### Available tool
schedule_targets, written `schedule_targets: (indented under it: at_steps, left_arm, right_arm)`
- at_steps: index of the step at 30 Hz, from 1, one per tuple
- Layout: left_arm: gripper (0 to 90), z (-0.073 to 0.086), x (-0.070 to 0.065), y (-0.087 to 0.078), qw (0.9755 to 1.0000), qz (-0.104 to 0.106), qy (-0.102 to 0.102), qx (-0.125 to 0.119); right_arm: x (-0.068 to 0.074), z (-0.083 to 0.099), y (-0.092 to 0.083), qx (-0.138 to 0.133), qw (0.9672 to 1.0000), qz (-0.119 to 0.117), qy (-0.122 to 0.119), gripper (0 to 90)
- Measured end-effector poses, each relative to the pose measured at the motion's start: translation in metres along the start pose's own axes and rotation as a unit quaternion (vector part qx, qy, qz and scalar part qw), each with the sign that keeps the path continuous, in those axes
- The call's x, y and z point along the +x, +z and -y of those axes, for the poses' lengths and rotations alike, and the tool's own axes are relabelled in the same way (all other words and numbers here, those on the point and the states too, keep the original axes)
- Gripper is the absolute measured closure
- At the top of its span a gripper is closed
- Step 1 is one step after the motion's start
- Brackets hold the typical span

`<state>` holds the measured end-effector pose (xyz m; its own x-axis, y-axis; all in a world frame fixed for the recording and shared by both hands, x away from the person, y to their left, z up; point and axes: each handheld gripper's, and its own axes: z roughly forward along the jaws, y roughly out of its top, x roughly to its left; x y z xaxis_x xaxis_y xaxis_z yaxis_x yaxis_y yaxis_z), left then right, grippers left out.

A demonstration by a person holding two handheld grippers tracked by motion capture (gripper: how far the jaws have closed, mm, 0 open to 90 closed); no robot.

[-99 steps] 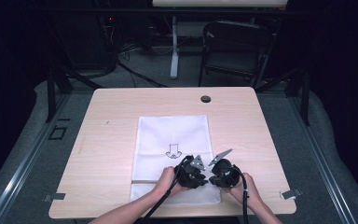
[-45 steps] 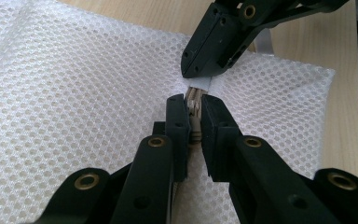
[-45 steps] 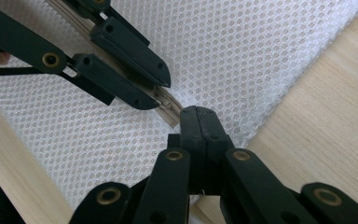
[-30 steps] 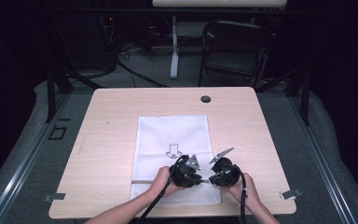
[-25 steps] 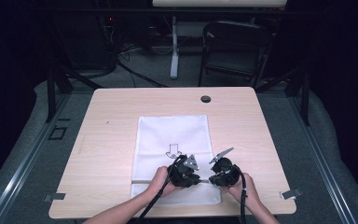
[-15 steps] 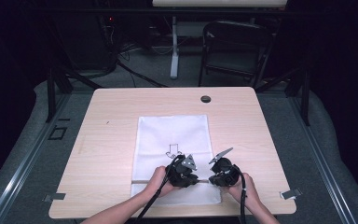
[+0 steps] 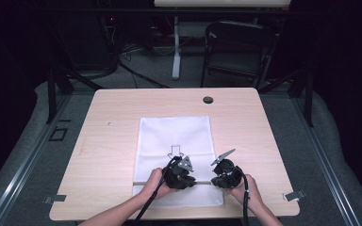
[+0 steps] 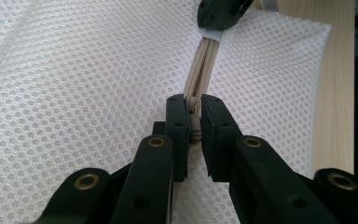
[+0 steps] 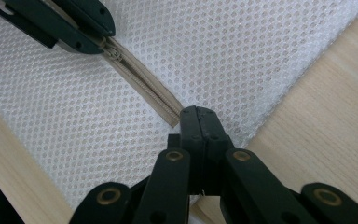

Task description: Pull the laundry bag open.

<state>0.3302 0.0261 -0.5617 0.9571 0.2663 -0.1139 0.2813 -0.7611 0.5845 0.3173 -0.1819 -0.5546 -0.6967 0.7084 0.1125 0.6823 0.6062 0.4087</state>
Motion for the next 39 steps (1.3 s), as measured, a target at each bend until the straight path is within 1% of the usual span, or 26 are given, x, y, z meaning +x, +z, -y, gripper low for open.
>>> schedule_targets:
  at_steps: [1,3,4,5,6,7,9,11,13,16,18,19,20,21,22,24,25,26,27,29,30,32,35,36,38,39]
  left_arm:
    - [81.8,0.0,0.0,0.0,1.0,0.003,-0.003,0.001]
    - [81.7,0.001,0.001,0.001,1.0,0.007,-0.004,-0.001]
    - [81.8,0.001,0.002,0.001,1.0,0.006,-0.004,-0.001]
    - [81.7,0.002,0.002,0.001,1.0,0.006,-0.003,0.001]
    - [81.7,0.002,0.002,0.001,1.0,0.007,-0.003,0.003]
    - [81.7,0.002,0.002,0.002,1.0,0.009,-0.004,-0.001]
    - [81.7,0.002,0.003,0.002,0.9999,0.009,-0.005,0.0]
    - [81.7,0.002,0.003,0.002,1.0,0.009,-0.004,0.002]
    - [81.7,0.003,0.003,0.002,1.0,0.009,-0.004,0.0]
    - [81.7,0.003,0.002,0.002,1.0,0.01,-0.002,0.0]
    - [81.7,0.002,0.002,0.002,1.0,0.006,0.004,0.002]
    - [81.7,0.002,0.002,0.002,1.0,0.005,0.004,0.003]
    - [81.7,0.002,0.001,0.002,1.0,0.007,0.005,0.003]
    - [81.7,0.002,0.001,0.002,0.9999,0.008,0.006,0.002]
    - [81.7,0.002,0.001,0.002,0.9999,0.009,0.007,0.003]
    - [81.8,0.001,0.002,0.002,0.9999,0.008,0.011,0.006]
    - [81.8,0.001,0.002,0.001,0.9999,0.009,0.011,0.007]
    - [81.8,0.0,0.002,0.001,0.9999,0.009,0.012,0.007]
    - [81.8,0.0,0.002,0.001,0.9998,0.01,0.015,0.009]
    - [81.8,-0.001,0.003,0.001,0.9997,0.013,0.016,0.012]
    - [81.8,-0.001,0.003,0.001,0.9997,0.015,0.016,0.012]
    - [81.8,-0.002,0.002,0.001,0.9996,0.015,0.019,0.013]
    - [81.8,-0.002,0.003,0.001,0.9996,0.018,0.018,0.013]
    - [81.8,-0.002,0.003,0.001,0.9996,0.019,0.017,0.013]
    - [81.8,-0.001,0.004,0.0,0.9996,0.019,0.017,0.012]
    - [81.8,-0.001,0.004,-0.001,0.9995,0.017,0.02,0.017]
  right_arm:
    - [0.0,0.0,0.0,-0.002,1.0,0.004,0.0,90.0]
    - [0.001,0.0,0.001,-0.005,1.0,0.003,0.0,90.0]
    - [0.001,0.0,0.0,-0.002,0.9999,0.004,-0.009,90.0]
    - [0.001,0.0,0.0,-0.007,1.0,-0.005,-0.003,90.0]
    - [0.001,0.0,0.0,-0.008,1.0,-0.003,-0.002,90.0]
    - [0.001,-0.001,-0.001,-0.004,1.0,-0.002,-0.007,90.0]
    - [0.003,-0.003,-0.001,-0.019,0.9998,-0.008,-0.007,90.0]
    - [0.007,-0.007,-0.001,-0.023,0.9996,-0.005,-0.014,90.0]
    - [0.012,-0.011,0.003,-0.018,0.9995,-0.017,-0.018,90.0]
    - [0.015,-0.012,0.009,-0.016,0.9995,-0.01,-0.026,90.0]
    - [0.014,-0.011,0.009,-0.018,0.9994,-0.01,-0.026,90.0]
    - [0.014,-0.011,0.009,-0.019,0.9993,-0.008,-0.032,90.0]
    - [0.014,-0.01,0.009,-0.02,0.9991,-0.009,-0.038,90.0]
    - [0.014,-0.01,0.01,-0.02,0.9991,-0.01,-0.037,90.0]
    - [0.012,-0.01,0.009,-0.018,0.9993,-0.011,-0.03,90.0]
    - [0.007,-0.009,0.009,-0.015,0.9994,-0.031,-0.003,90.0]
    - [0.004,-0.008,0.009,-0.017,0.9989,-0.043,0.009,90.0]
    - [0.003,-0.008,0.009,-0.015,0.9988,-0.044,0.016,90.0]
    - [0.003,-0.008,0.009,-0.015,0.9987,-0.045,0.017,90.0]
    - [0.006,-0.009,0.008,-0.01,0.9994,-0.033,0.01,90.0]
    - [0.007,-0.009,0.007,-0.003,0.9997,-0.025,0.0,90.0]
    - [0.008,-0.009,0.007,-0.003,0.9998,-0.021,-0.002,90.0]
    - [0.009,-0.009,0.006,0.004,0.9998,-0.017,-0.006,90.0]
    - [0.01,-0.008,0.007,-0.004,0.9999,-0.016,0.003,90.0]
    - [0.01,-0.008,0.006,0.001,0.9999,-0.014,-0.003,90.0]
    - [0.009,-0.007,0.006,0.003,0.9999,-0.012,-0.006,90.0]
